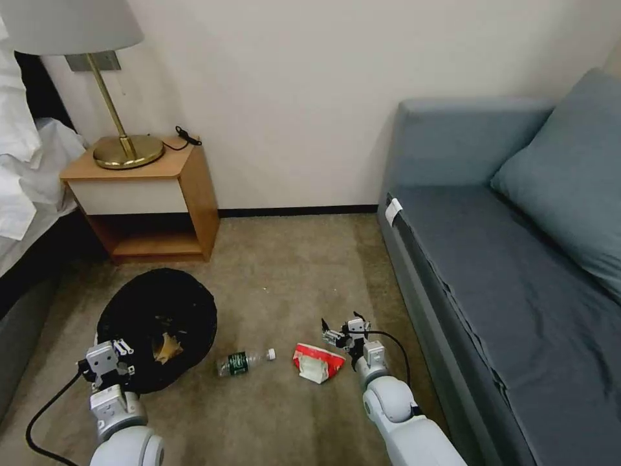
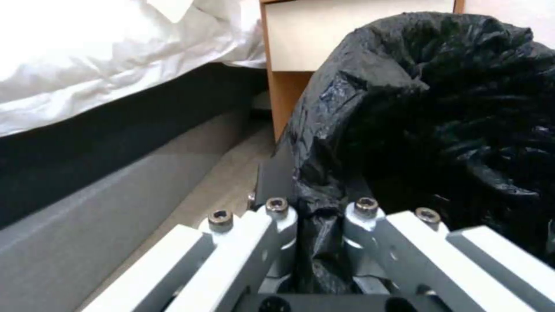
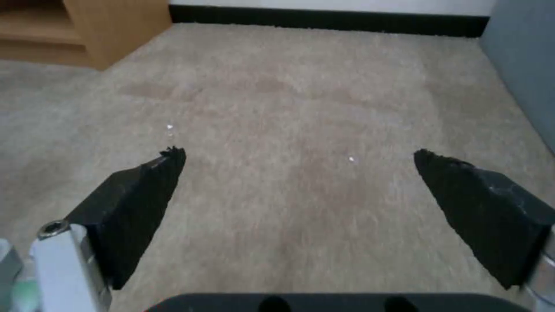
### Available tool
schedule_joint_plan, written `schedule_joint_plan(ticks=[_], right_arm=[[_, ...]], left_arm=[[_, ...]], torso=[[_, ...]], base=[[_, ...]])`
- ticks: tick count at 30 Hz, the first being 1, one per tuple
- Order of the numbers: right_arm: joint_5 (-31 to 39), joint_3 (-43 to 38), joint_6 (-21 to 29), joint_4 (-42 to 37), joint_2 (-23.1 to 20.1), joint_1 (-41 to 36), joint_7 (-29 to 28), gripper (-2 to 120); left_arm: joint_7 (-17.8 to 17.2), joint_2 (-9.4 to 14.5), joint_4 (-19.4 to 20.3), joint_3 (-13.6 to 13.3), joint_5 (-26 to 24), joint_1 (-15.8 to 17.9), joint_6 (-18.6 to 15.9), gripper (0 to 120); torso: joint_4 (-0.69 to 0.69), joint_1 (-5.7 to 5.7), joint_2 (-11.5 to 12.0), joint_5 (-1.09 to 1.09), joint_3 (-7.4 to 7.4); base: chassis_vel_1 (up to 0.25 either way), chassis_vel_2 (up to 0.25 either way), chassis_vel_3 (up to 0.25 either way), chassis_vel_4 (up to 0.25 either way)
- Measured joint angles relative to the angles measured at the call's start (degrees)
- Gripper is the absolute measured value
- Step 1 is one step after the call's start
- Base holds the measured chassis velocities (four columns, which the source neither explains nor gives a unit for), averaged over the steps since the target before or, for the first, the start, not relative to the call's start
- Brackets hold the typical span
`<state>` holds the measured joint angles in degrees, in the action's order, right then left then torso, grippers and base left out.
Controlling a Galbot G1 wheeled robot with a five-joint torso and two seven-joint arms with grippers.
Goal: Pick up the trash bin, then pick up the garbage on the floor and place it into the trash bin.
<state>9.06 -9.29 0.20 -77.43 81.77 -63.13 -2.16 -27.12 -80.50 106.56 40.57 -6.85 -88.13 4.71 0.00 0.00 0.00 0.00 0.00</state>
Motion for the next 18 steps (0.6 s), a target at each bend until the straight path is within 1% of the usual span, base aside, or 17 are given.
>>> schedule_joint_plan(ticks=[10, 18], right_arm=[[0.18, 1.76, -0.69, 1.89, 0.12, 1.77, 0.02, 100], [0.99, 4.88, -0.67, 4.51, -0.58, 5.60, 0.40, 100]], left_arm=[[0.06, 0.08, -1.17, -0.08, -0.05, 0.57, -0.02, 4], [0.10, 0.13, -1.40, 0.46, -0.08, 0.30, 0.07, 4]], torso=[[0.00, 0.00, 0.00, 0.00, 0.00], [0.00, 0.00, 0.00, 0.00, 0.00]], base=[[-0.102, 0.111, 0.100, -0.093], [-0.004, 0.007, 0.010, -0.003]])
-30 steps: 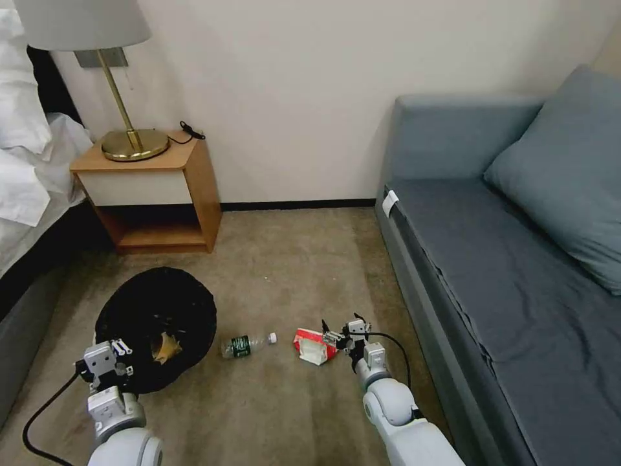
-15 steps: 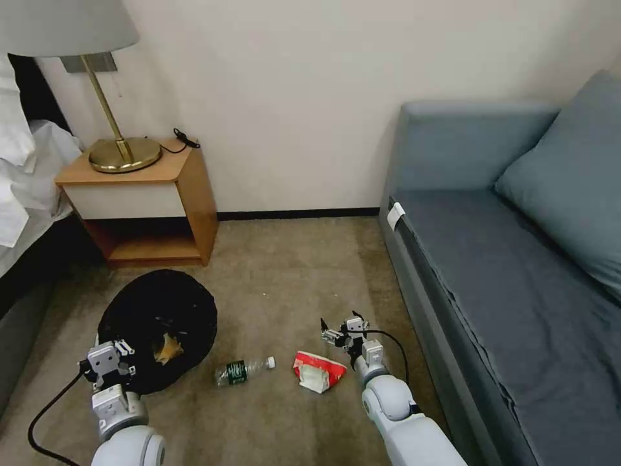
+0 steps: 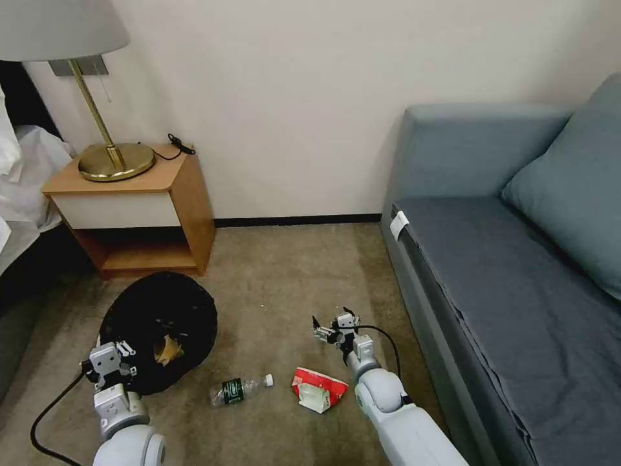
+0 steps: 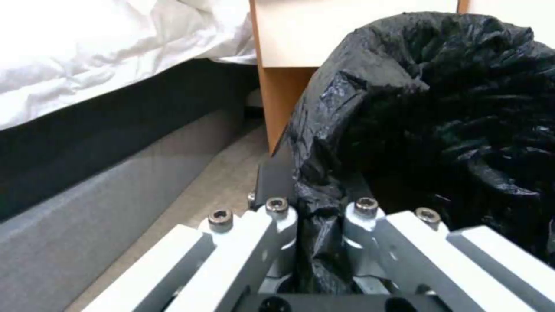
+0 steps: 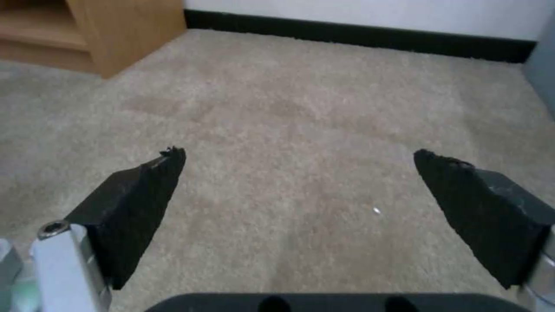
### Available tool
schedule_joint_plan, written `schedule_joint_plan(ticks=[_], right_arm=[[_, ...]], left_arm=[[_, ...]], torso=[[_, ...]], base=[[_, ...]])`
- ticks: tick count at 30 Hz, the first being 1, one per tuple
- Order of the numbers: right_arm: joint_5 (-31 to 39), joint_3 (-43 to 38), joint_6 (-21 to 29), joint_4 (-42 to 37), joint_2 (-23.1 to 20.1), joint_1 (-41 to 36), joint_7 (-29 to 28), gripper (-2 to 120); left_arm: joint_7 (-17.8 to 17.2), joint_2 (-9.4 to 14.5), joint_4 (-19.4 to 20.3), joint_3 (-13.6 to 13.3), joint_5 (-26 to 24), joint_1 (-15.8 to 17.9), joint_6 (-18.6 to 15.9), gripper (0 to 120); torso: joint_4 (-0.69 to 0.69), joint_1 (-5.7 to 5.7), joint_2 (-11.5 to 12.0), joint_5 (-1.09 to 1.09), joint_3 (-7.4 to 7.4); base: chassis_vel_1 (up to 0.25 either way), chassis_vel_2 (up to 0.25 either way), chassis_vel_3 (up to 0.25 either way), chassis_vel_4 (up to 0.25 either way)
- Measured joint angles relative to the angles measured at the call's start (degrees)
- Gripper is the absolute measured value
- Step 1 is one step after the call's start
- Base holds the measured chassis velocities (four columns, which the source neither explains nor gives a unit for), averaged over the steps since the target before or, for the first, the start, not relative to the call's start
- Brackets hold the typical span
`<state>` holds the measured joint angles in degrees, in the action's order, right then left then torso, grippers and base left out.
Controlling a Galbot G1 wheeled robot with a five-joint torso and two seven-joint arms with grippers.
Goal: Pick up the trash bin, then pick up the garbage on the floor and place it into the trash bin.
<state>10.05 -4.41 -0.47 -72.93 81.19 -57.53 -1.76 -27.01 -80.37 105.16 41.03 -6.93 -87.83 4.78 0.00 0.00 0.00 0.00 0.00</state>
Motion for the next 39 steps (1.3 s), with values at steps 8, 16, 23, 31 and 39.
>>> schedule_joint_plan(ticks=[8, 16, 23, 31, 39], right_arm=[[6.31, 4.76, 2.60, 0.91, -1.53, 4.16, 5.17, 100], [10.34, 10.42, 4.34, 2.07, -2.52, 9.03, 11.43, 100], [14.26, 15.52, 6.01, 3.91, -2.87, 14.01, 15.14, 100], [15.62, 21.77, 6.78, 7.35, -1.27, 19.06, 19.68, 100], [8.68, 28.42, 4.58, 13.38, 1.76, 21.75, 25.05, 100]], left_arm=[[-0.01, -0.23, -0.09, 1.53, -0.21, -0.86, 0.71, 4], [-0.19, -1.16, 0.30, 2.62, -0.27, -1.18, 0.74, 4], [-0.66, -1.86, -0.32, 3.55, -0.10, -1.43, 1.69, 4], [-1.65, -2.06, -0.72, 5.30, 1.96, -2.39, 4.43, 4], [-2.62, -2.49, 0.79, 7.43, 2.13, -4.01, 4.92, 4]], torso=[[0.00, 0.00, 0.00, 0.00, 0.00], [0.00, 0.00, 0.00, 0.00, 0.00], [0.00, 0.00, 0.00, 0.01, 0.00], [0.00, 0.00, 0.00, 0.01, 0.00], [0.00, 0.00, 0.00, 0.01, 0.00]], base=[[0.000, 0.000, 0.000, 0.000], [0.000, 0.000, 0.000, 0.000], [0.000, 0.000, 0.000, 0.000], [0.000, 0.000, 0.000, 0.000], [0.000, 0.000, 0.000, 0.000]])
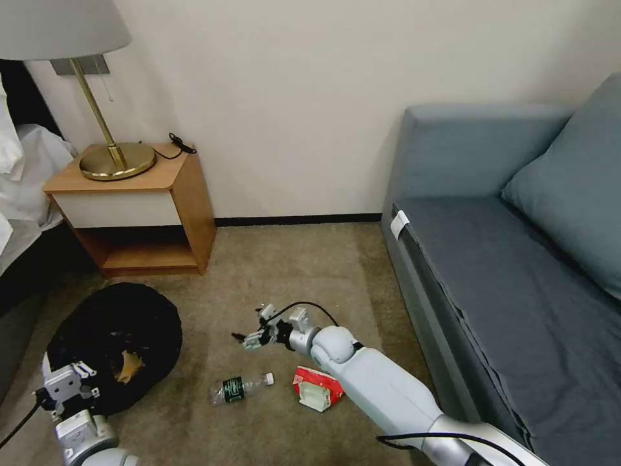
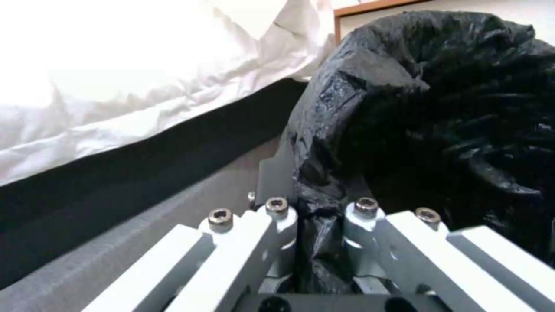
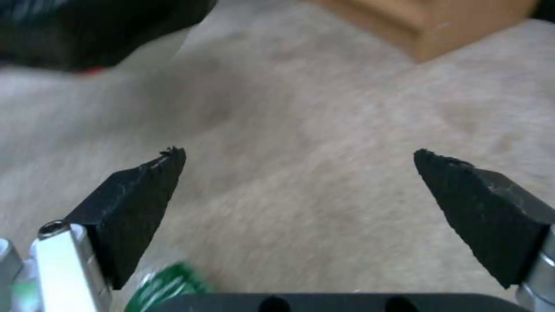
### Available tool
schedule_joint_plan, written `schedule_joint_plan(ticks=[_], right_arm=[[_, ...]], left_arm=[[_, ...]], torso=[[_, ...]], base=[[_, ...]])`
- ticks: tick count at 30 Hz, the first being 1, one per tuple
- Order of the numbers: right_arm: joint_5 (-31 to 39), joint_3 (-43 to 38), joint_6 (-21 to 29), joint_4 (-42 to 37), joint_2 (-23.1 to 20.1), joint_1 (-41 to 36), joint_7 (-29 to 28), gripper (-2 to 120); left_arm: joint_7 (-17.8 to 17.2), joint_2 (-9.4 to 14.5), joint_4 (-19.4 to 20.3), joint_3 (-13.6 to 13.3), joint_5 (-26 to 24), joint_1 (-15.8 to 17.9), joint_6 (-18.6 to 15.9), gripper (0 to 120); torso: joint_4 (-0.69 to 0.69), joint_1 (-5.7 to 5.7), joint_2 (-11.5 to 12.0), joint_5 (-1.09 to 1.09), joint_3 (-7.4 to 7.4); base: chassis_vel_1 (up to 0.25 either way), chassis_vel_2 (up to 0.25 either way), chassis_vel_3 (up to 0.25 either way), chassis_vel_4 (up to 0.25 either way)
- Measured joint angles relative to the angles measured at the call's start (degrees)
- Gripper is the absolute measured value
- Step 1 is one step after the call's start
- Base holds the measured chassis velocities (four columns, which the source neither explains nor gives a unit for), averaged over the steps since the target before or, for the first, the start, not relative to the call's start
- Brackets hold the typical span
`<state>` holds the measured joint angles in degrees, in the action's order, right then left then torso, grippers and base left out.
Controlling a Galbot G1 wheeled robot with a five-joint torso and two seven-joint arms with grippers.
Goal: Pick up the trash bin, then pick up the garbage on the floor and place it into the trash bin.
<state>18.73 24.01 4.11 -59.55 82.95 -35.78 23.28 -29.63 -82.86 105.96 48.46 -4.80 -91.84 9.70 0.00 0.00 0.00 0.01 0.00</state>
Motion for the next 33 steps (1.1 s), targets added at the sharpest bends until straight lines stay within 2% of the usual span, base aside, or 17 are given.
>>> schedule_joint_plan(ticks=[8, 18, 26, 33], right_arm=[[-4.73, 4.05, -1.55, 2.26, 0.62, 0.02, 2.75, 100], [-9.32, 8.54, -4.28, 6.25, 1.54, 0.16, 5.97, 100], [-12.02, 9.83, -5.75, 8.04, 1.79, -0.60, 6.02, 100], [-13.05, 10.25, -6.91, 11.02, 3.24, -0.34, 5.89, 100]], left_arm=[[-0.33, -0.28, 1.20, 0.58, -0.61, -0.72, -0.15, 4], [-0.44, -1.96, 6.15, -0.29, -1.71, -1.78, -2.65, 4], [-0.66, -2.36, 8.83, -0.26, -3.83, -2.47, -4.03, 4], [-0.74, -2.73, 9.38, -0.15, -3.64, -3.07, -4.10, 4]], torso=[[0.00, 0.00, 0.00, 0.00, 0.00], [-0.01, 0.00, 0.00, -0.01, 0.00], [-0.01, 0.00, 0.00, -0.01, 0.00], [0.00, 0.00, 0.00, -0.01, 0.00]], base=[[0.000, 0.000, 0.000, 0.000], [0.000, 0.000, 0.000, 0.000], [0.000, 0.000, 0.000, 0.000], [0.000, 0.000, 0.000, 0.000]])
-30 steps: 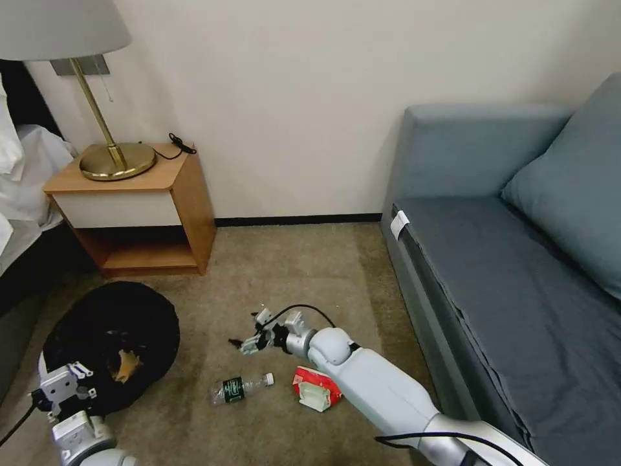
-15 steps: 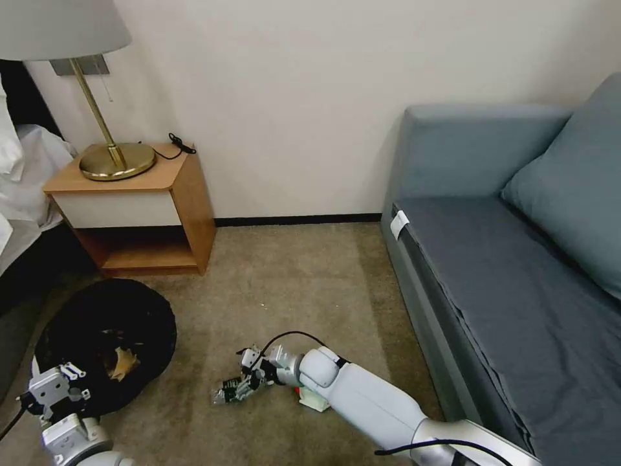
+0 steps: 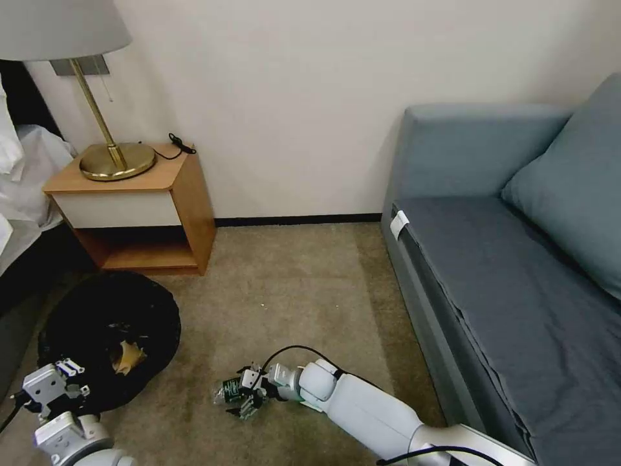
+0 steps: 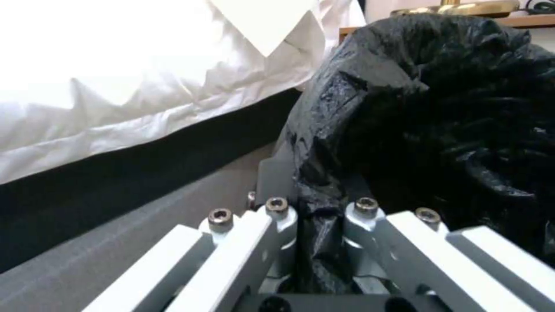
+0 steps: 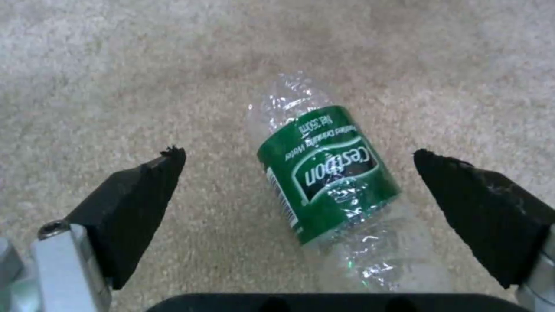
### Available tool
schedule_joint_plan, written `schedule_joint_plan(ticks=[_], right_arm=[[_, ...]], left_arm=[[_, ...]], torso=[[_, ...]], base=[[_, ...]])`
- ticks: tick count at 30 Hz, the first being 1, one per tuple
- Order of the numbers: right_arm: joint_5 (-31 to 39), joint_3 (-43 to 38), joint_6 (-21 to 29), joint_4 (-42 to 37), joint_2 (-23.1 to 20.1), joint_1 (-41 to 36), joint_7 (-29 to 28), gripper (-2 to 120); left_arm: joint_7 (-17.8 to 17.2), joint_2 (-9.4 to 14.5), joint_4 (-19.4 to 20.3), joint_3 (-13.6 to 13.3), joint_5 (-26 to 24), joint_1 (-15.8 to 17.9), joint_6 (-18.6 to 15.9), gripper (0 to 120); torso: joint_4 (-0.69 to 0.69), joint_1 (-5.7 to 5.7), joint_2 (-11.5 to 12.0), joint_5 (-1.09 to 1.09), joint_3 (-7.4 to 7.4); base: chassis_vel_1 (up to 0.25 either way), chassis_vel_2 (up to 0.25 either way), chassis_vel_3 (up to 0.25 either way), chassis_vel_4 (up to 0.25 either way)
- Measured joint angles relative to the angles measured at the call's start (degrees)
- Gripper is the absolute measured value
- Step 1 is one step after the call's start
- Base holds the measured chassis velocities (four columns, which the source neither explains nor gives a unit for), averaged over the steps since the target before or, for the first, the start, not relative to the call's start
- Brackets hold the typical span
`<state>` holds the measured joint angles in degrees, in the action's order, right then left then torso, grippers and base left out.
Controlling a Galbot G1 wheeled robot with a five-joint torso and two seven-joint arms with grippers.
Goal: Pick up the trash bin, then pick up the garbage on the floor and place it into the trash bin.
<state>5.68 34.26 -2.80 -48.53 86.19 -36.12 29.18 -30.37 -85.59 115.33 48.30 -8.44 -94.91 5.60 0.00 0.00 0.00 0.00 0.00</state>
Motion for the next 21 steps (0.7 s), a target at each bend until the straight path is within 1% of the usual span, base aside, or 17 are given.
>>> schedule_joint_plan(ticks=[7, 13, 15, 17, 19, 20, 21], right_arm=[[-2.74, -0.46, -2.09, 4.82, 2.26, 0.43, -0.13, 100], [-3.02, -0.66, -2.24, 5.79, 2.36, 0.73, -0.80, 99], [-3.87, -0.78, -2.48, 6.44, 2.73, 0.74, -0.87, 93], [-4.03, -0.78, -2.55, 6.58, 2.84, 0.74, -0.86, 92], [-4.41, -0.89, -2.80, 7.13, 3.37, 0.71, -0.86, 81], [-4.41, -0.89, -2.80, 7.13, 3.37, 0.71, -0.86, 81], [-4.48, -0.94, -2.86, 7.29, 3.53, 0.68, -0.87, 77]], left_arm=[[-0.06, -0.46, -0.03, -0.41, 1.04, -0.62, 0.48, 4], [-0.10, -0.60, -0.30, -0.48, 1.32, -0.76, 0.81, 4], [-0.66, -0.80, -0.48, -0.56, 1.93, -0.87, 1.01, 4], [-0.75, -0.85, -0.53, -0.58, 2.01, -0.89, 1.05, 4], [-1.08, -0.95, -0.76, -0.75, 2.31, -1.22, 1.42, 4], [-1.08, -0.95, -0.76, -0.75, 2.31, -1.22, 1.42, 4], [-1.12, -0.98, -0.81, -0.81, 2.33, -1.35, 1.55, 4]], torso=[[0.00, 0.00, 0.00, 0.00, 0.00], [0.00, 0.00, 0.00, 0.00, 0.00], [0.00, 0.00, 0.00, 0.00, 0.00], [0.00, 0.00, 0.00, 0.00, 0.00], [0.00, 0.00, 0.00, 0.00, 0.00], [0.00, 0.00, 0.00, 0.00, 0.00], [0.00, 0.00, 0.00, 0.00, 0.00]], base=[[0.000, 0.000, 0.000, 0.000], [0.000, 0.000, 0.000, 0.000], [0.000, 0.000, 0.000, 0.000], [0.000, 0.000, 0.000, 0.000], [0.000, 0.000, 0.000, 0.000], [0.000, 0.000, 0.000, 0.000], [0.000, 0.000, 0.000, 0.000]])
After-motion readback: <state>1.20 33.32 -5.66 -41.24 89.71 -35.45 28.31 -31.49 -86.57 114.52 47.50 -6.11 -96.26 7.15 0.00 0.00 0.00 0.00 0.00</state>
